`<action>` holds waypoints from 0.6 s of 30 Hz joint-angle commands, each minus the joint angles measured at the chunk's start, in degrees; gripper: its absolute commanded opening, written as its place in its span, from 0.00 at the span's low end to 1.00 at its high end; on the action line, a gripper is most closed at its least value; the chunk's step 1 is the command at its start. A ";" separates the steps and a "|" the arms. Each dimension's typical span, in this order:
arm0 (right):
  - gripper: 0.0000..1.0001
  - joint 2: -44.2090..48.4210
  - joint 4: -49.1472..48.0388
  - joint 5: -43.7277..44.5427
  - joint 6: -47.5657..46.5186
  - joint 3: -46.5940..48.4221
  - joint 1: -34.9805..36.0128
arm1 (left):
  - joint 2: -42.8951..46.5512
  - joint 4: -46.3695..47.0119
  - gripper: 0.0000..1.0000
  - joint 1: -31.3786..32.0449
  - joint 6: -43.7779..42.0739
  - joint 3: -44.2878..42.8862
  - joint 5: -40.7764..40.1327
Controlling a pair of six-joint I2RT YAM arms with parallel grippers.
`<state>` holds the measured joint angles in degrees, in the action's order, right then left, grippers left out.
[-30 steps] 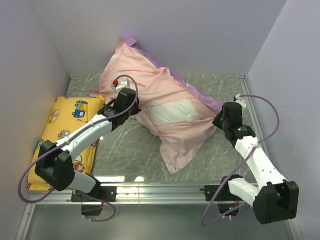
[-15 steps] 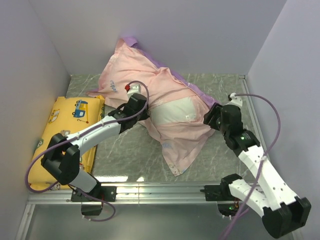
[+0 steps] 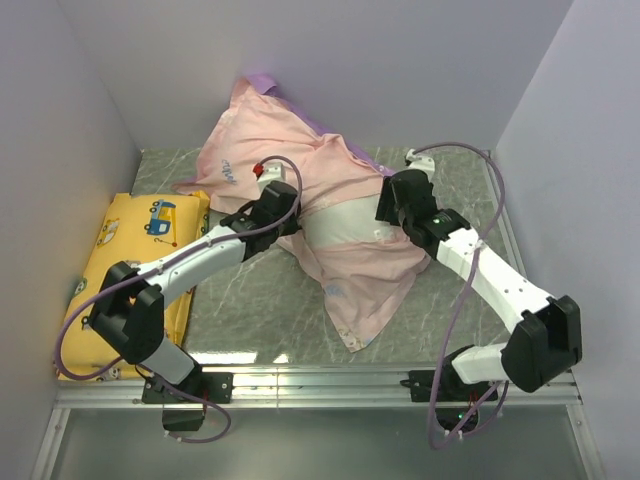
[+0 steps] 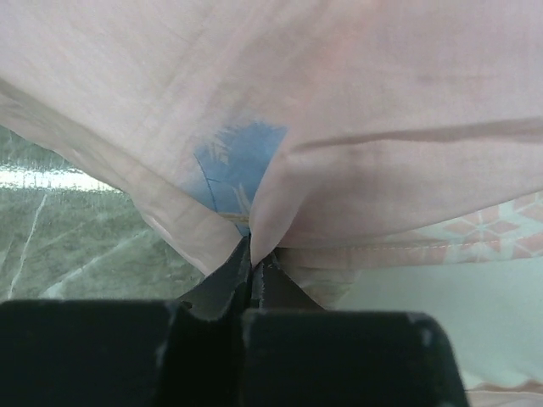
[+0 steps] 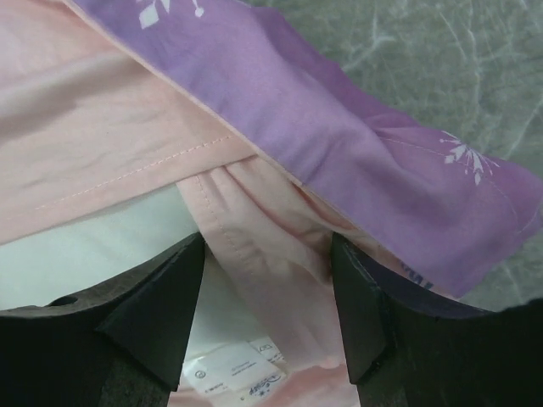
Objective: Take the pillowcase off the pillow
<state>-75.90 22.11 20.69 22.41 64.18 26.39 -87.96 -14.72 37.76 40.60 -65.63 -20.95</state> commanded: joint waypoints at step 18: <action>0.16 -4.69 -8.11 -10.28 6.33 -5.36 -18.48 | 3.41 0.30 0.01 -5.77 -1.57 1.73 3.53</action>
<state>-78.37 19.31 17.72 27.92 62.06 9.06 -86.32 -13.54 33.56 40.14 -65.01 -17.28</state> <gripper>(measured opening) 0.164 0.013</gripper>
